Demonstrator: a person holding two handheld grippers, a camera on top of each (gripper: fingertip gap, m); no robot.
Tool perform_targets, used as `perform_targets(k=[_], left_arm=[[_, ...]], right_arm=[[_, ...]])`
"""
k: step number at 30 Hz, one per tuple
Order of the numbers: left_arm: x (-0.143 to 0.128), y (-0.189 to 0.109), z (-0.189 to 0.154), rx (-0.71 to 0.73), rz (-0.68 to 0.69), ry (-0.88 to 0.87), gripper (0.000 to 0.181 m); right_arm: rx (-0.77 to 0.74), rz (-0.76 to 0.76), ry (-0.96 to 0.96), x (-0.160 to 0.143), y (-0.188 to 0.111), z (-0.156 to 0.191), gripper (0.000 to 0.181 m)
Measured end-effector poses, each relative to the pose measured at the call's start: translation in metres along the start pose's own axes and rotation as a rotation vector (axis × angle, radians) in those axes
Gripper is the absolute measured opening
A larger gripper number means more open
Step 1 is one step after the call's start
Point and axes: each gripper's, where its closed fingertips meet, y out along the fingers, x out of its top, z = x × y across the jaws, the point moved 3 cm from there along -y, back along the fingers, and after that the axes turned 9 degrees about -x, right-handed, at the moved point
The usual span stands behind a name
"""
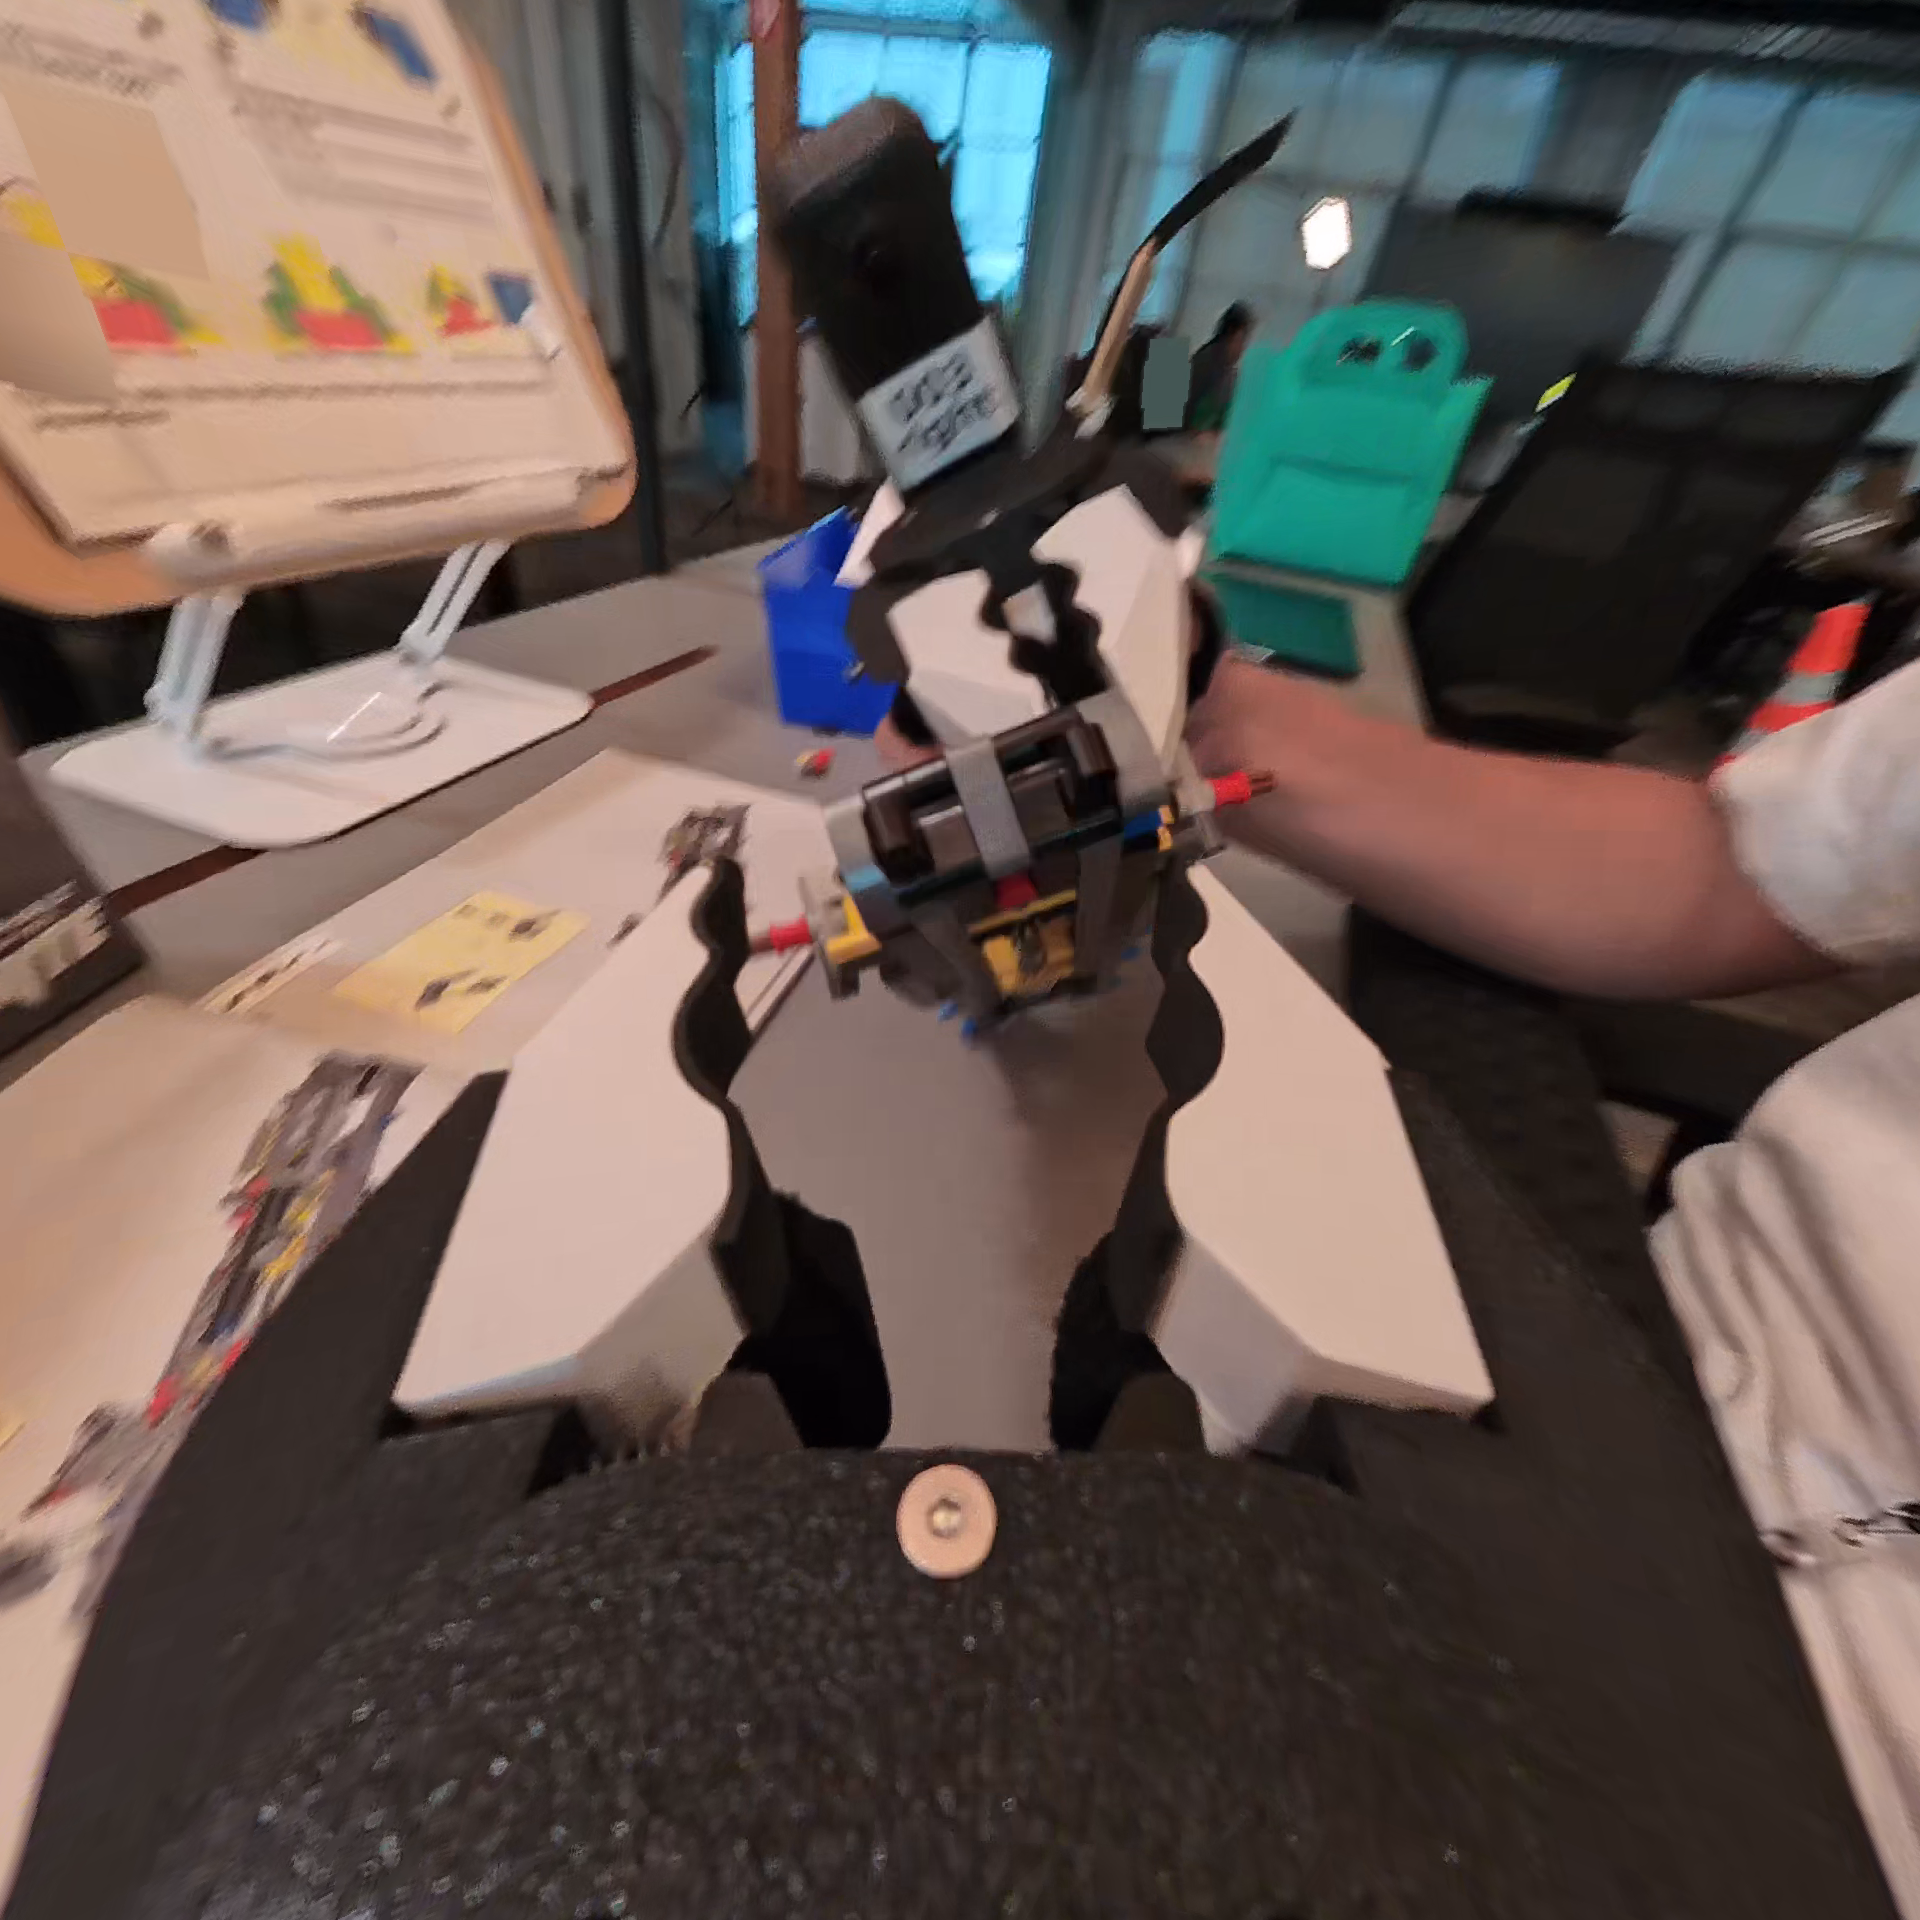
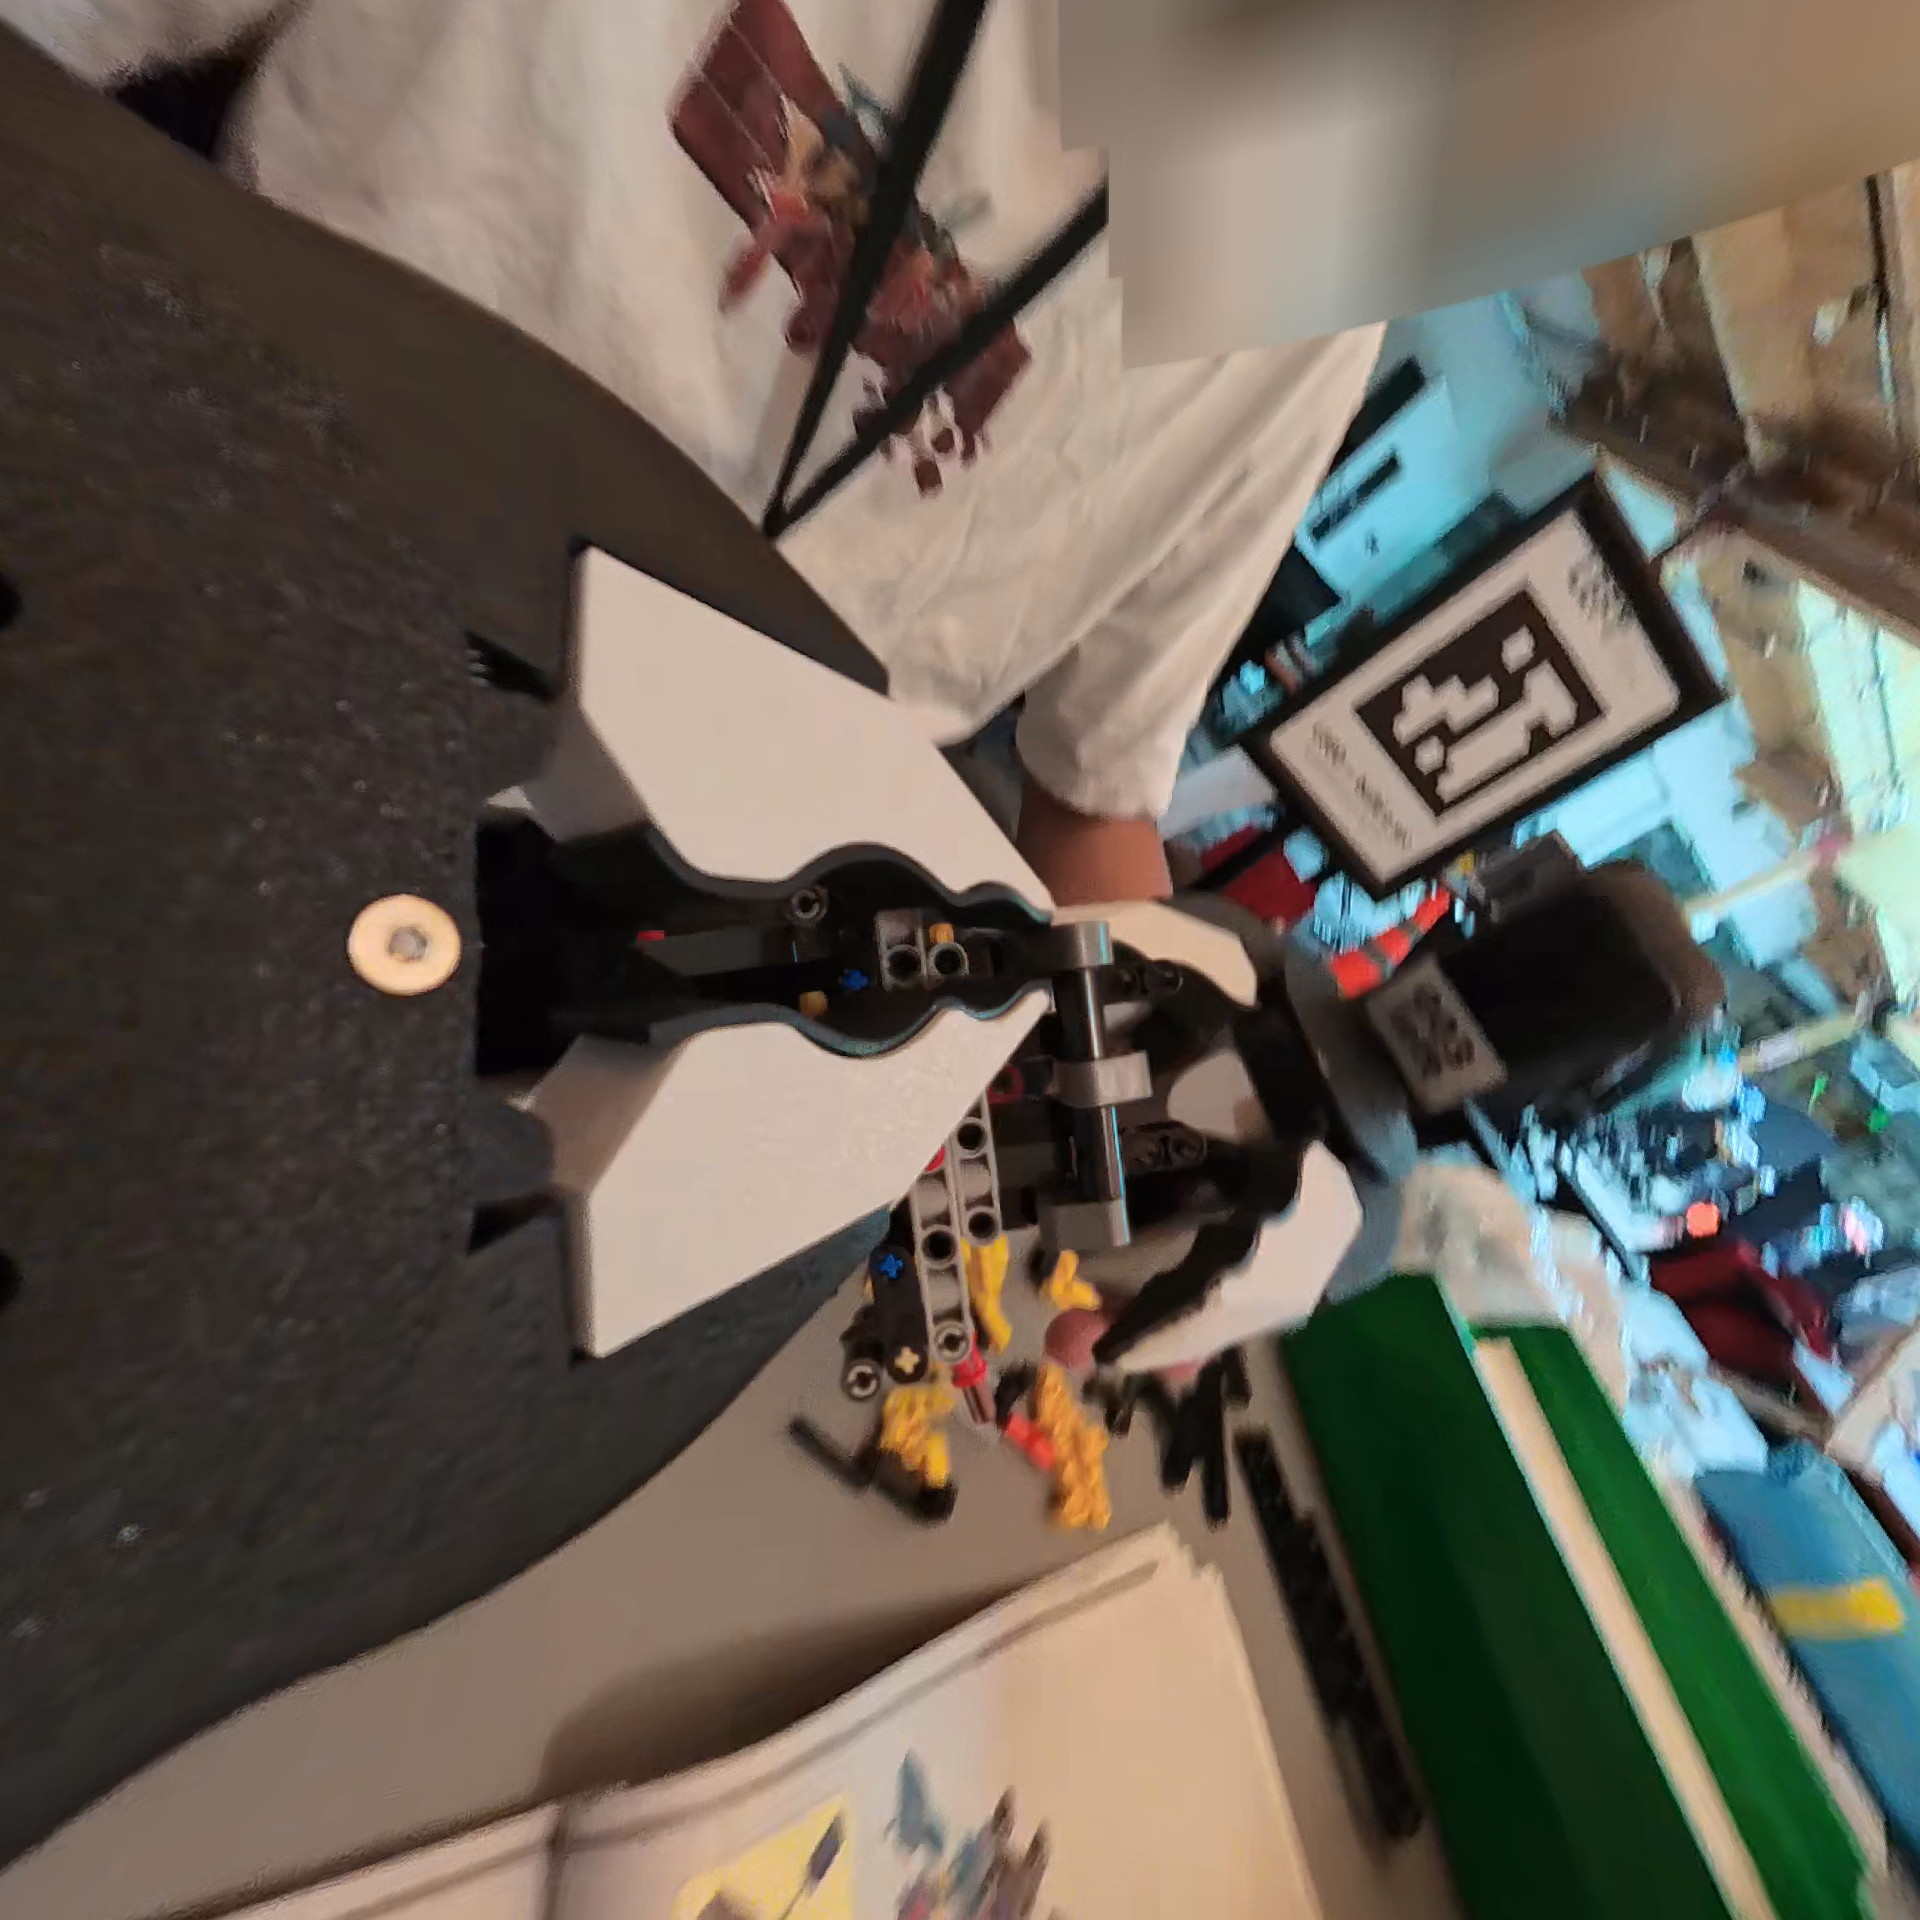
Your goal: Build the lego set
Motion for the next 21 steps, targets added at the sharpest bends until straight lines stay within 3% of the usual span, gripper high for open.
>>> perform_targets(k=[4,6,8,10,15,19,21], left_arm=[[0.029,0.001,-0.028,-0.216,-0.115,0.048,0.059],[0.036,0.004,-0.037,-0.298,-0.121,0.067,0.058],[0.04,0.012,-0.04,-0.342,-0.114,0.062,0.056],[0.041,0.019,-0.038,-0.357,-0.099,0.045,0.042],[0.04,0.022,-0.03,-0.33,-0.086,0.057,0.029],[0.047,0.02,-0.03,-0.235,-0.046,0.145,0.028],[0.05,0.019,-0.032,-0.178,0.001,0.209,0.028]], right_arm=[[0.31,-0.046,0.031,0.007,-0.013,0.03,0.006],[0.423,-0.089,0.047,0.01,-0.018,0.036,0.006],[0.499,-0.115,0.061,0.01,-0.021,0.038,0.006],[0.538,-0.108,0.075,0.007,-0.022,0.039,0.006],[0.418,-0.163,0.096,0.008,-0.036,0.026,0.009],[0.181,-0.171,0.022,0.012,-0.044,0.03,0.021],[-0.017,-0.153,-0.072,0.013,-0.043,0.031,0.029]])
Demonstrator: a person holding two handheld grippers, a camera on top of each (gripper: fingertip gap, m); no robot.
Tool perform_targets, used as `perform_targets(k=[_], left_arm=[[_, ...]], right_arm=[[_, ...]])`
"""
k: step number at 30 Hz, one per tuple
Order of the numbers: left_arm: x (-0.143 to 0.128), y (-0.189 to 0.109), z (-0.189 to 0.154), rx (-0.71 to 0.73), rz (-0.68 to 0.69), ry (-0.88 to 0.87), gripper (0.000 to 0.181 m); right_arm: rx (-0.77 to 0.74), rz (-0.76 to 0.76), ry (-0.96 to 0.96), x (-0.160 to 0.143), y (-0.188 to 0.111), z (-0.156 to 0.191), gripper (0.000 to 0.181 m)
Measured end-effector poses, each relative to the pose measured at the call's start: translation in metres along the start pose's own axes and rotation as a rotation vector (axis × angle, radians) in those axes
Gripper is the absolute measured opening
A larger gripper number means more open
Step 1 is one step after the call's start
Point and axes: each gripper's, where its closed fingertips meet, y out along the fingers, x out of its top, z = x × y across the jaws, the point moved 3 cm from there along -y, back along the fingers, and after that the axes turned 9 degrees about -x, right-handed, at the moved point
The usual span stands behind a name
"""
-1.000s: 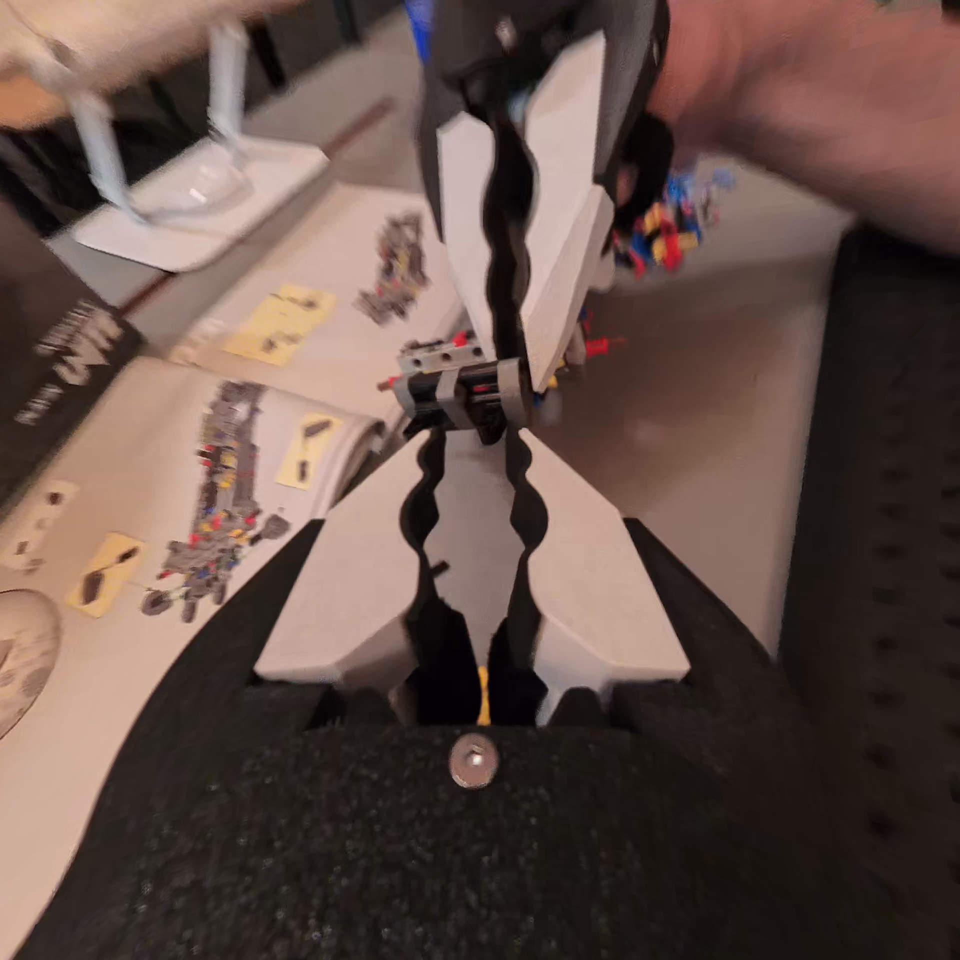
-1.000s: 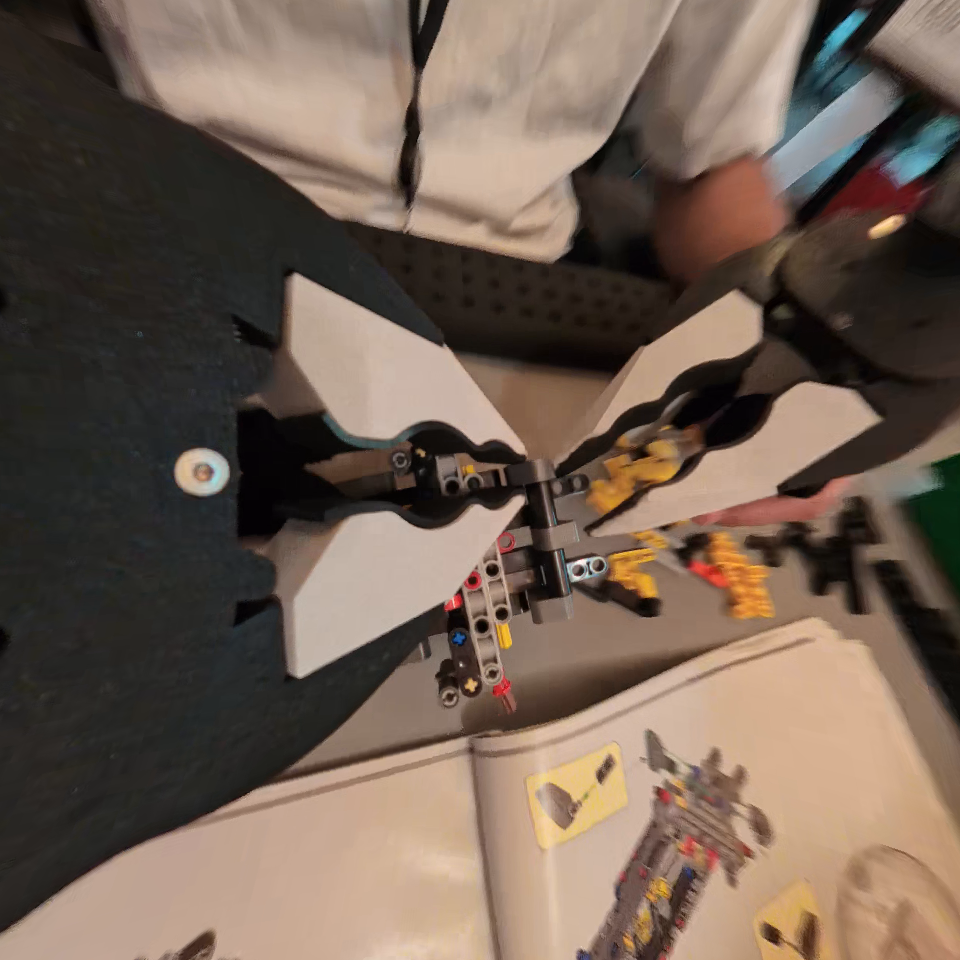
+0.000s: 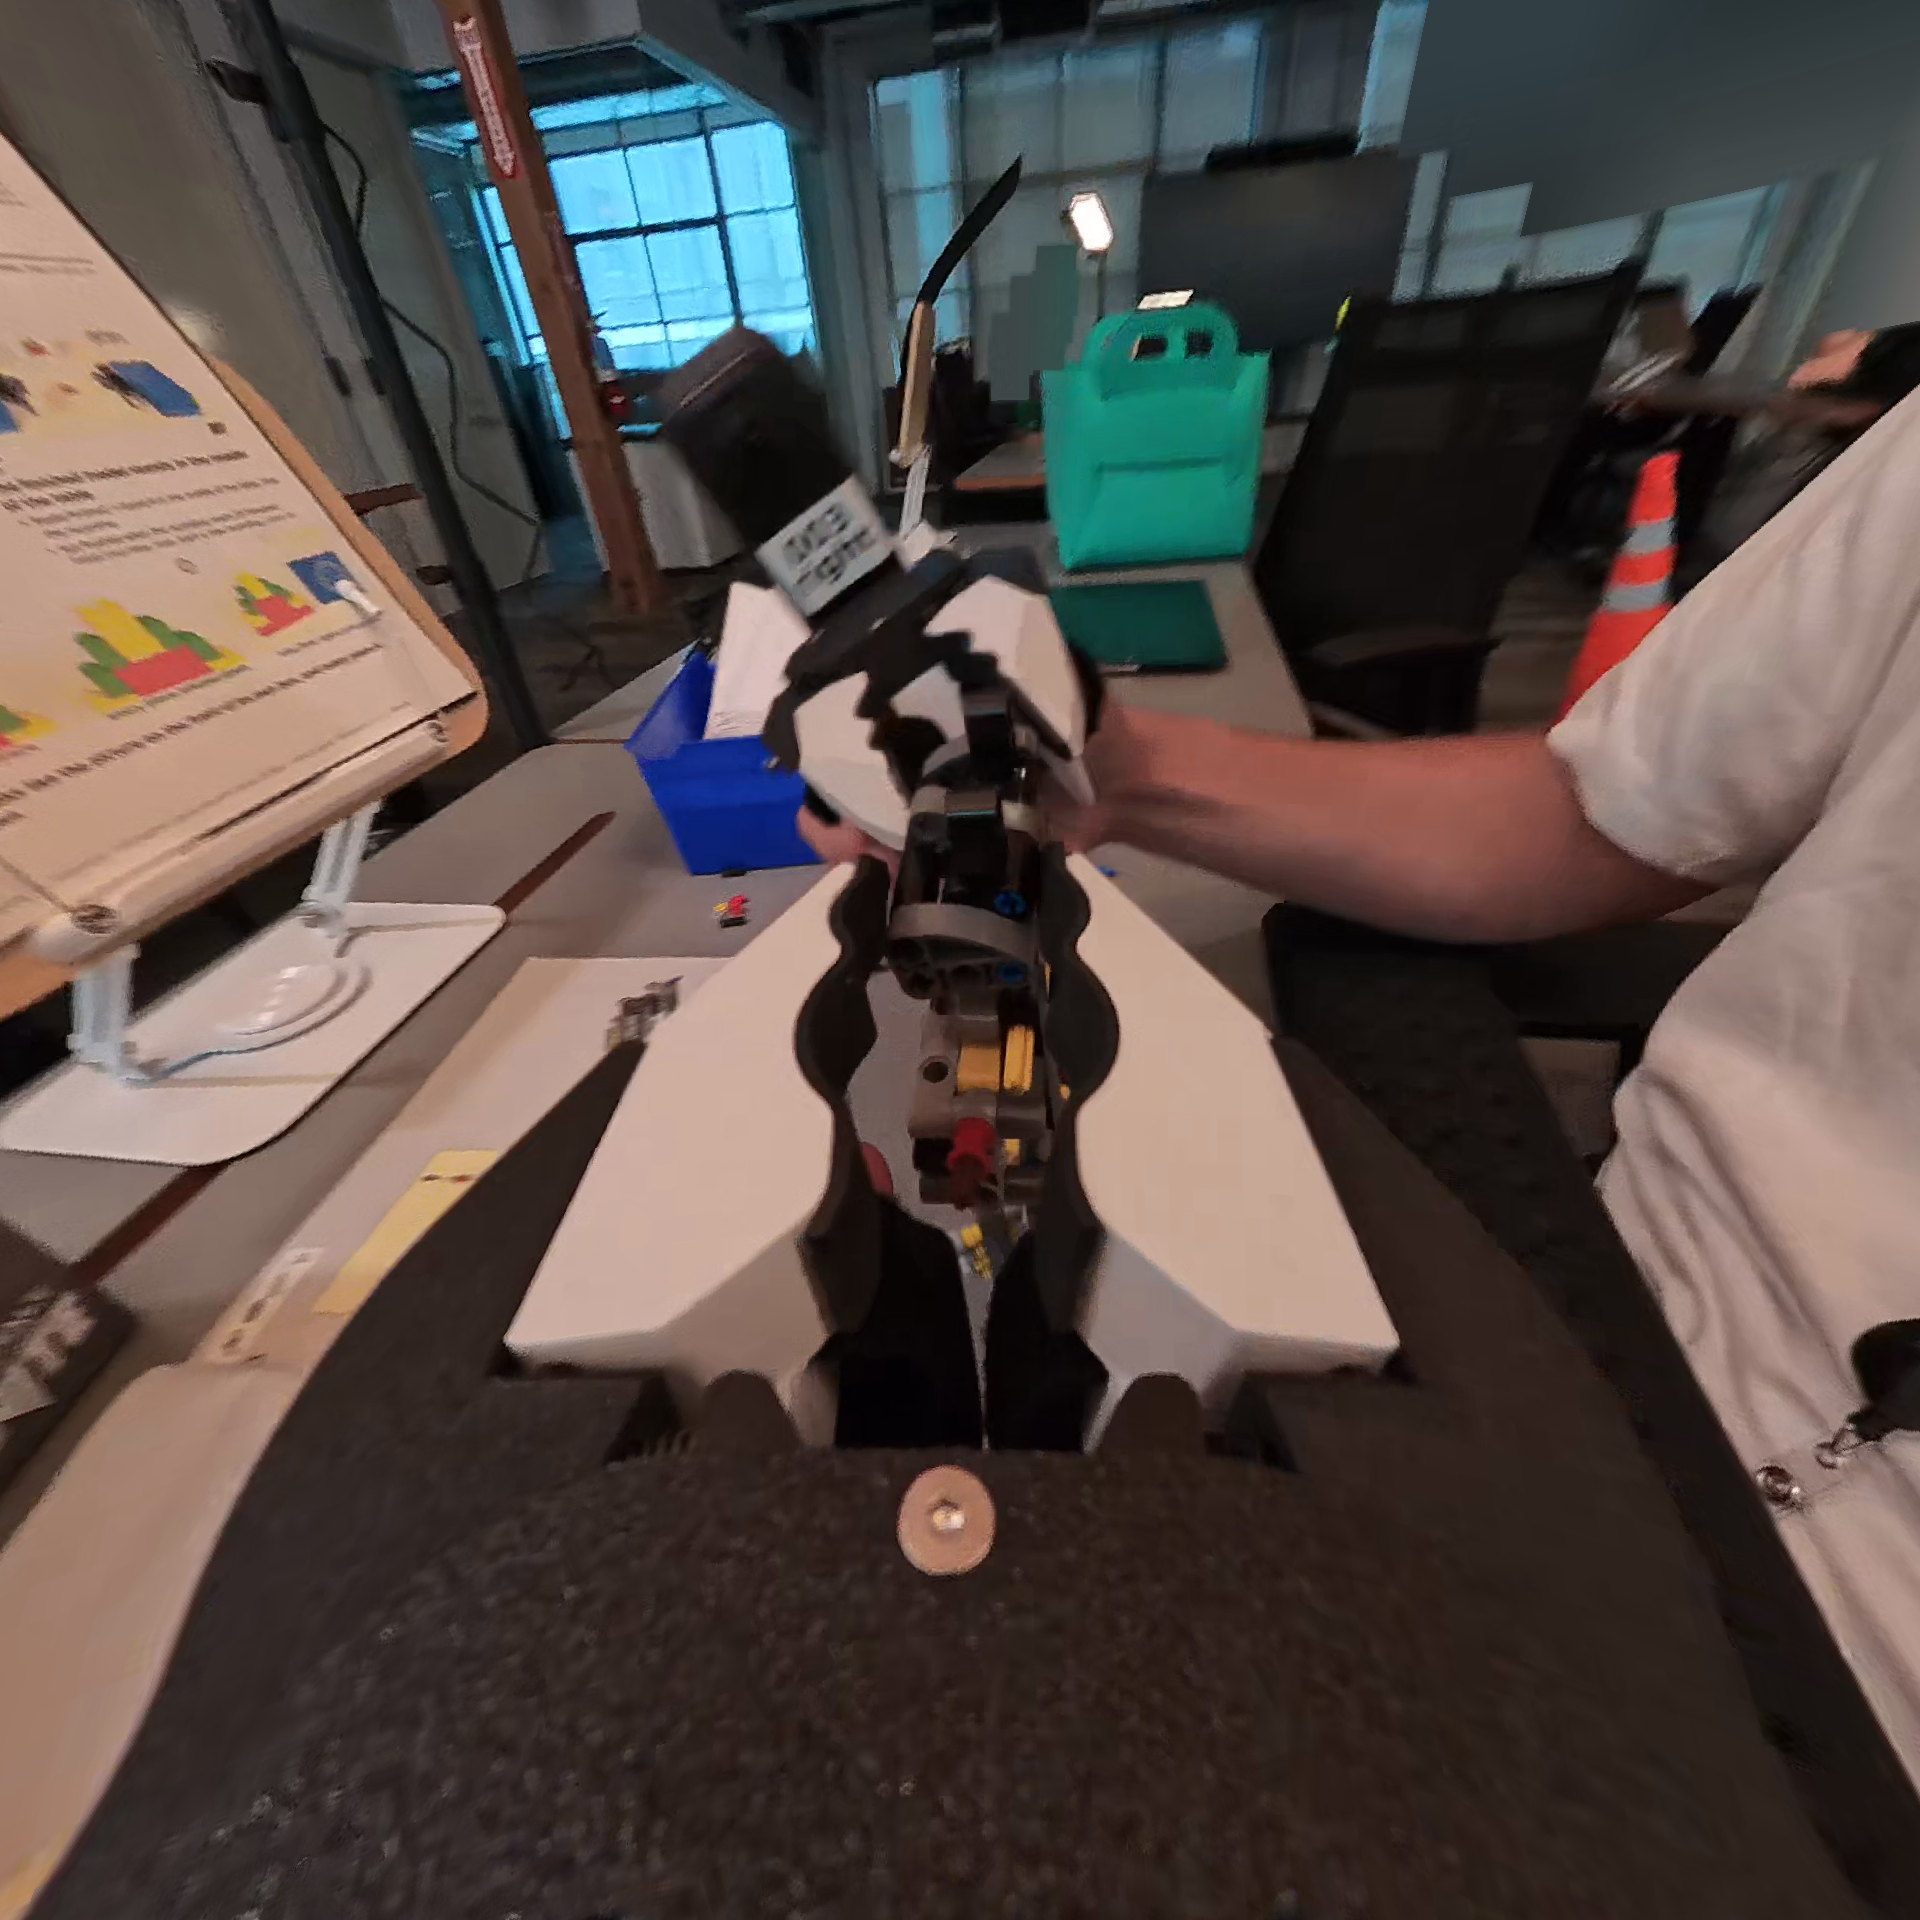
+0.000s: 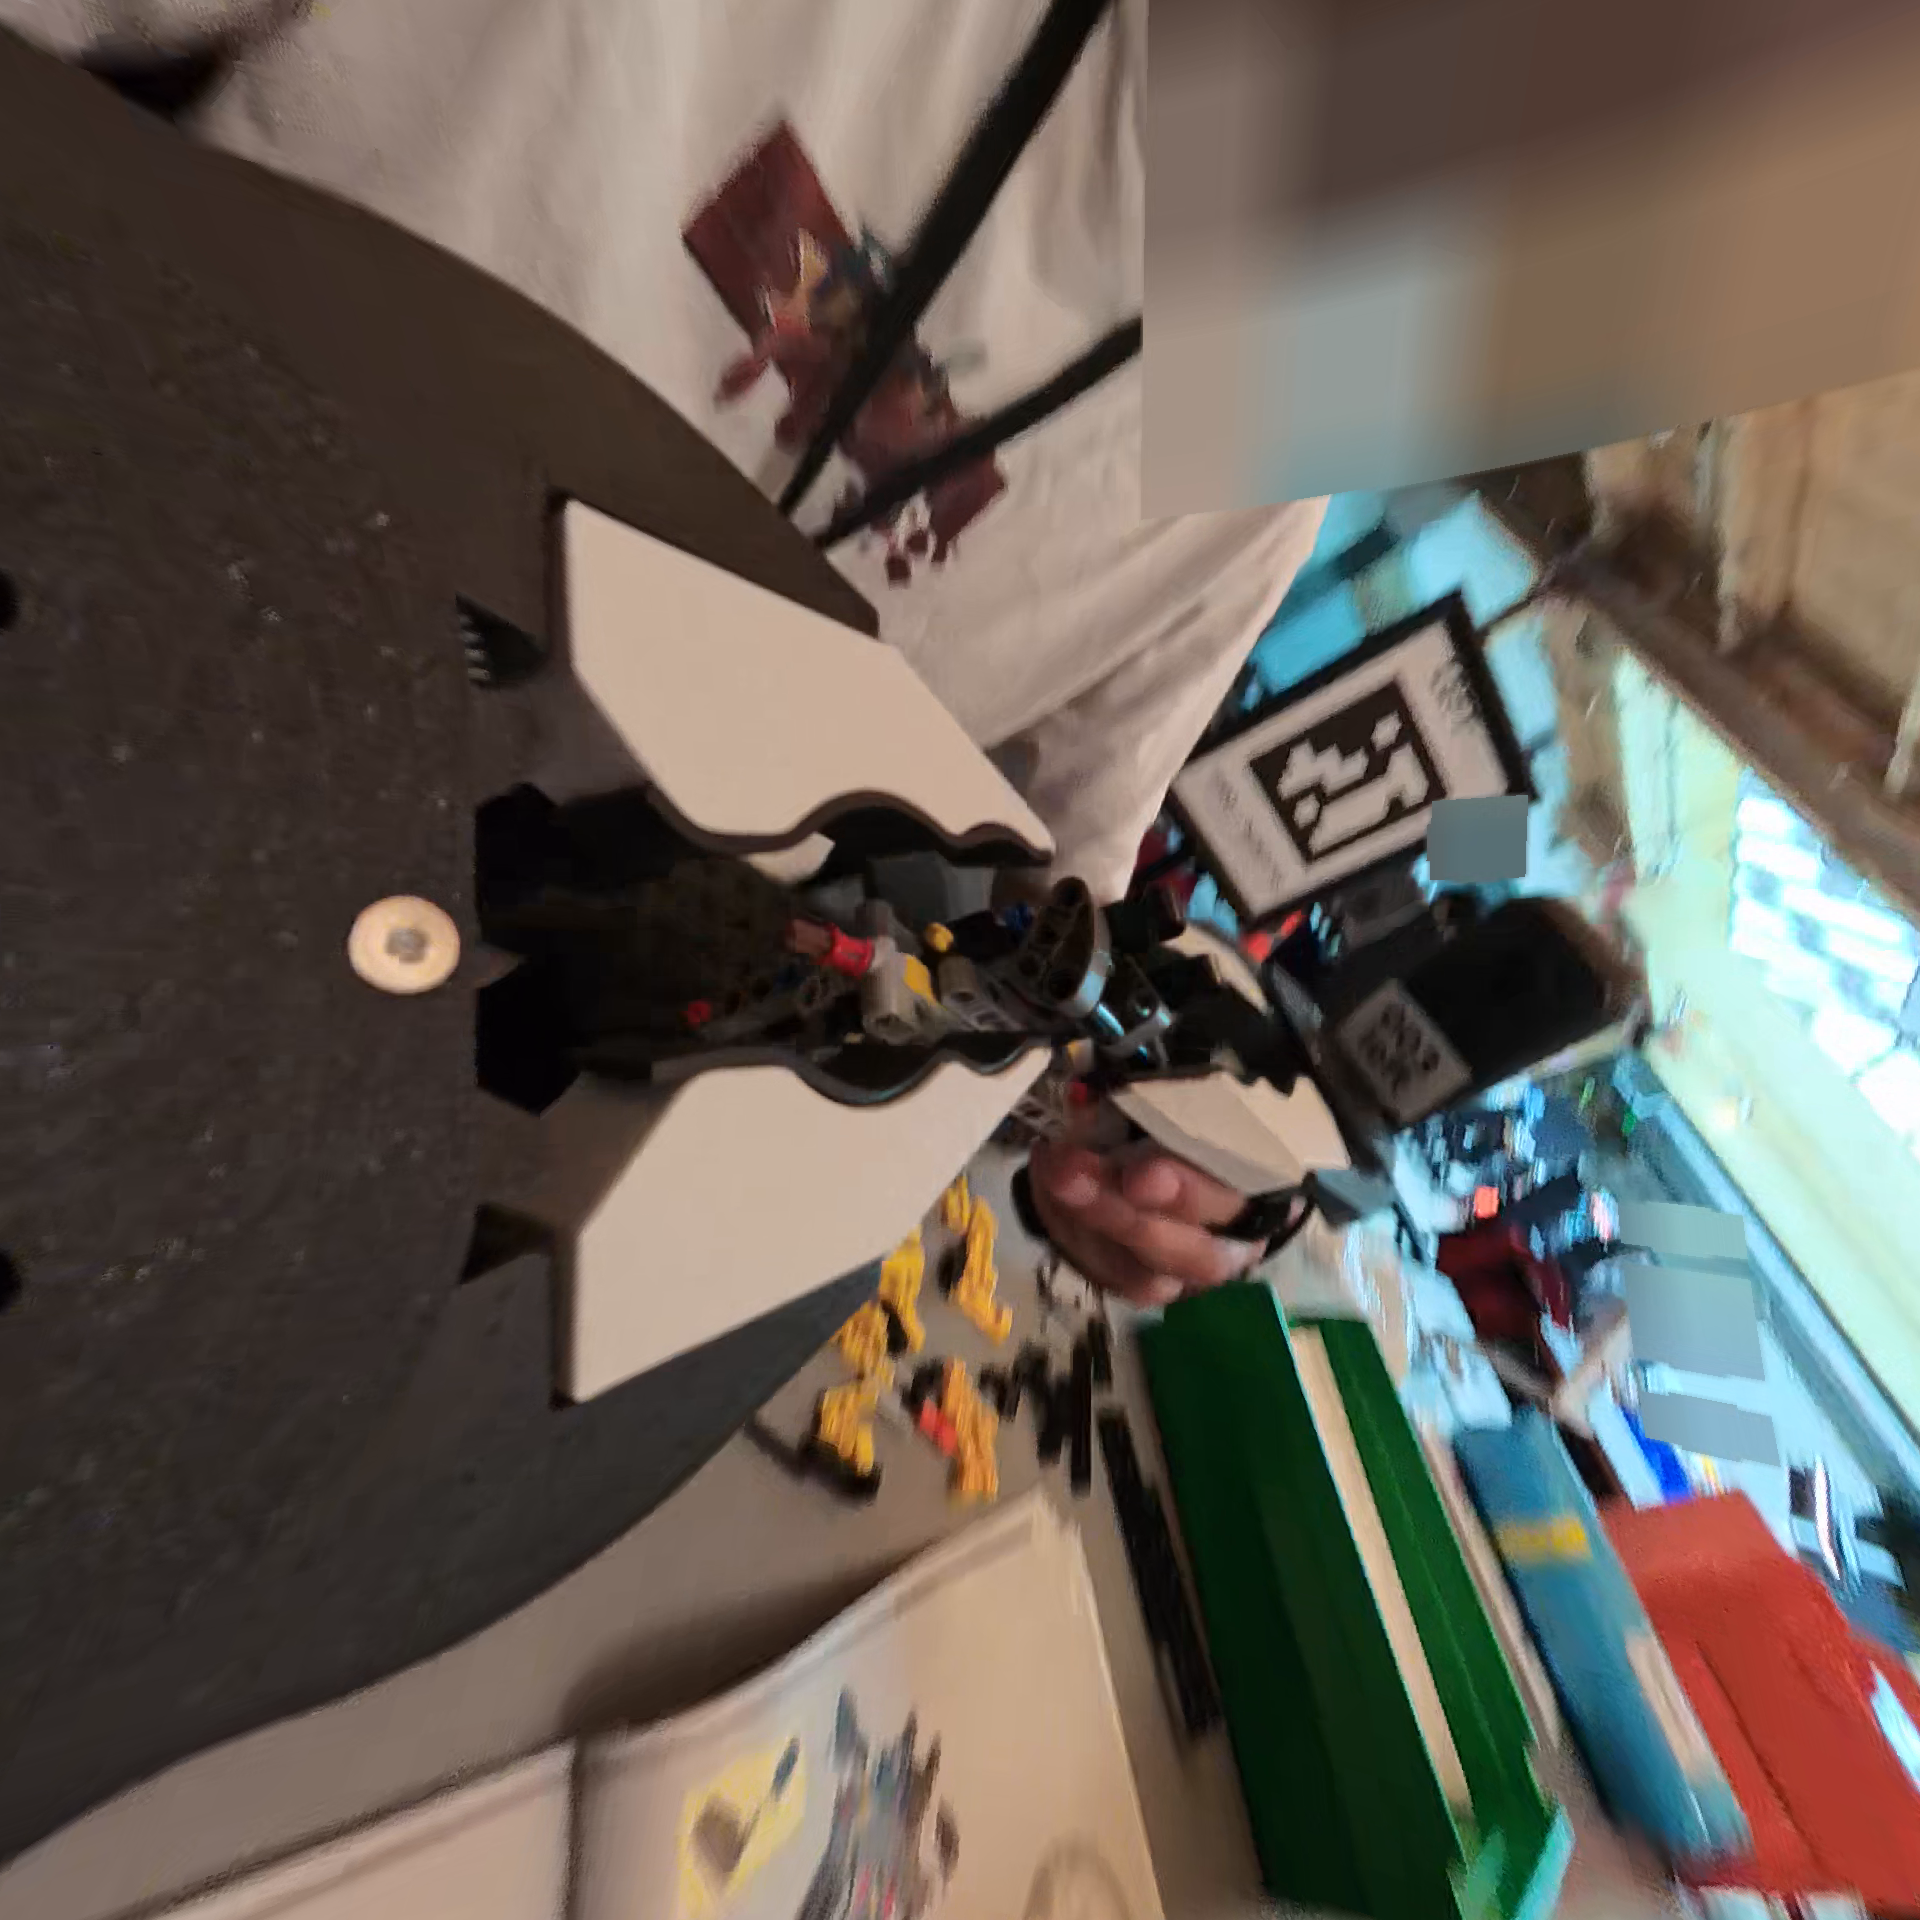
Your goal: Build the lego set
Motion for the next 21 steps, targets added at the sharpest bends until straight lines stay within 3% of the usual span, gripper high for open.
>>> perform_targets(k=[3,6,14,17,18,21], left_arm=[[0.003,0.0,-0.005,0.05,0.082,0.079,0.026],[0.005,0.003,-0.012,0.058,0.113,0.113,0.026],[0.006,0.008,-0.021,0.029,0.132,0.172,0.026],[0.002,0.015,-0.022,0.004,0.165,0.182,0.04],[0.003,0.017,-0.021,0.004,0.16,0.17,0.03],[0.002,0.017,-0.015,0.005,0.151,0.147,0.027]], right_arm=[[-0.242,0.004,-0.187,-0.001,0.0,0.009,0.035],[-0.354,0.001,-0.261,-0.005,0.002,0.015,0.035],[-0.261,-0.059,-0.143,-0.008,0.001,0.019,0.025],[-0.224,-0.052,-0.113,-0.009,0.008,0.02,0.025],[-0.23,-0.055,-0.108,-0.009,0.01,0.019,0.025],[-0.237,-0.057,-0.106,-0.008,0.008,0.017,0.025]])
